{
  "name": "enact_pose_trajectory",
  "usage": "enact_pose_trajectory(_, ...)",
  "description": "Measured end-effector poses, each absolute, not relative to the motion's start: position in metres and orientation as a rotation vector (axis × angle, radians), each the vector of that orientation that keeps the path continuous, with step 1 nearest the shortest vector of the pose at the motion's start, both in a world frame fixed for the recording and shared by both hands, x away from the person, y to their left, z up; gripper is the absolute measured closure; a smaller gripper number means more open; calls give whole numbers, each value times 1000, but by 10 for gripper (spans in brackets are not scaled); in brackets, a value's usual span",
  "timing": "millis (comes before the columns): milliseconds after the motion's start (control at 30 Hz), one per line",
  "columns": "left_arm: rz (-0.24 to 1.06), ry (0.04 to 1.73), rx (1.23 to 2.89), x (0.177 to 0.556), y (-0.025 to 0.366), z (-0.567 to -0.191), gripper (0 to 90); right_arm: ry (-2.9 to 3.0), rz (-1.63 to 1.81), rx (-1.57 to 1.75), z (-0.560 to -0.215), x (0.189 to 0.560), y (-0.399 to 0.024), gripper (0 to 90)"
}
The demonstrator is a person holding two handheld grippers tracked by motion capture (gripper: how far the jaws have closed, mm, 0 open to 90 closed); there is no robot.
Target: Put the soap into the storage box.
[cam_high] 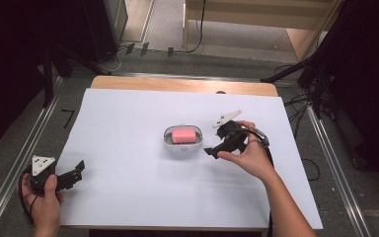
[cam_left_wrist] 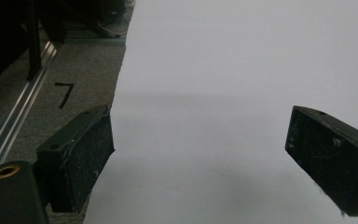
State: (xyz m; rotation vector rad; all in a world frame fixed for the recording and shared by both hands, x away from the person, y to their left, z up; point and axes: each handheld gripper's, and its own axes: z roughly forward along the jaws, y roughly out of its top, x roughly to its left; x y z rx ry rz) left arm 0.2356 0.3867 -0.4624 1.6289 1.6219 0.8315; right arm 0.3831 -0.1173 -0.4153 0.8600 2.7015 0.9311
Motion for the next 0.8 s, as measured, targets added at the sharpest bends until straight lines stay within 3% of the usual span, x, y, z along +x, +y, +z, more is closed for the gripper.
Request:
enact_pose_trajectory(433,833,1623,1631,236,386,-462,81,2652,939,990,-425,372,-143,45)
enact_pose_trajectory(800,836,1623,1635,235,386,-462,82,2606,955,1073,-437,360,-167,24)
